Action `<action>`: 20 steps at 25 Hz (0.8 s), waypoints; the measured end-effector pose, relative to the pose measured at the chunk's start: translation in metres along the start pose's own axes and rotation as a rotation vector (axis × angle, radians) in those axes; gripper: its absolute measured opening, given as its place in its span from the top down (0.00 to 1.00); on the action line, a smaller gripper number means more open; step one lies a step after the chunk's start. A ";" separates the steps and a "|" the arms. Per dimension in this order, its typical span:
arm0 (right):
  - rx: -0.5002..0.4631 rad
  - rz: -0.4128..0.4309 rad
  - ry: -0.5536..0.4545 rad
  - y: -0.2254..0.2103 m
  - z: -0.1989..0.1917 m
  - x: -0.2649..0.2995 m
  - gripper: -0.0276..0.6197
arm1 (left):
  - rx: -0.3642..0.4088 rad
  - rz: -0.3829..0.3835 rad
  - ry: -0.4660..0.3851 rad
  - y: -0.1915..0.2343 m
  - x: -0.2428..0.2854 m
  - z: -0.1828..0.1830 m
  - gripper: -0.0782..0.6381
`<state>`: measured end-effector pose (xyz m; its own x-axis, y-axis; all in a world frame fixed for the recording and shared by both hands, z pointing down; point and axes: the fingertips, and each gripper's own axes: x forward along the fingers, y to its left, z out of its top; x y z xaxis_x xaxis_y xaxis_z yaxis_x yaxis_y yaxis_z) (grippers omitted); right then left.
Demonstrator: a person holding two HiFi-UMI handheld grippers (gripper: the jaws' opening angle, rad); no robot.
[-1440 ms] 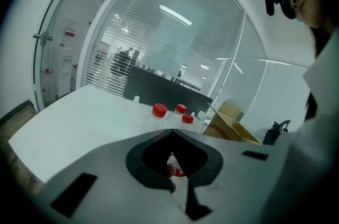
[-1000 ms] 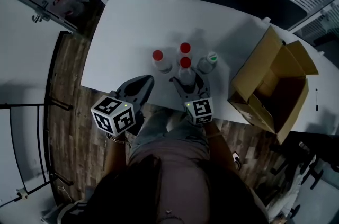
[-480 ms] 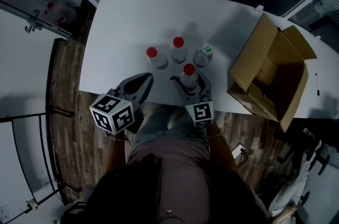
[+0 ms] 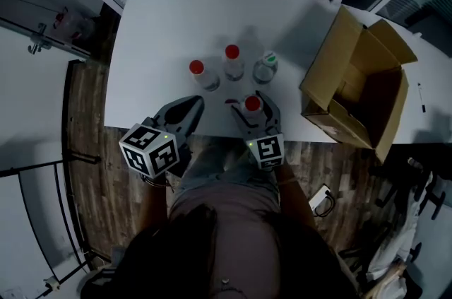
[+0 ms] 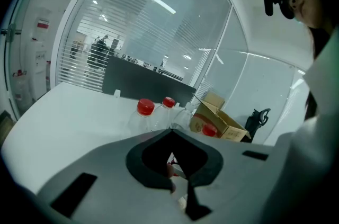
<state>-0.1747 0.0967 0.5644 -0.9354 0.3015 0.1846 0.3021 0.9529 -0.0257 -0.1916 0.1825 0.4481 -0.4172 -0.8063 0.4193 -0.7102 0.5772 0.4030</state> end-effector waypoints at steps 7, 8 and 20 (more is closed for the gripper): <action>0.003 -0.005 0.052 0.001 -0.009 -0.005 0.46 | 0.012 -0.032 0.009 -0.004 0.000 -0.002 0.88; 0.003 -0.008 0.061 0.001 -0.011 -0.006 0.46 | 0.015 -0.037 0.011 -0.005 0.000 -0.002 0.88; 0.036 -0.108 0.109 -0.003 -0.028 -0.027 0.46 | 0.061 -0.117 0.036 -0.006 -0.002 -0.002 0.88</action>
<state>-0.1452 0.0845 0.5869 -0.9360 0.1934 0.2941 0.1919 0.9808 -0.0342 -0.1850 0.1811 0.4466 -0.3097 -0.8617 0.4018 -0.7862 0.4698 0.4015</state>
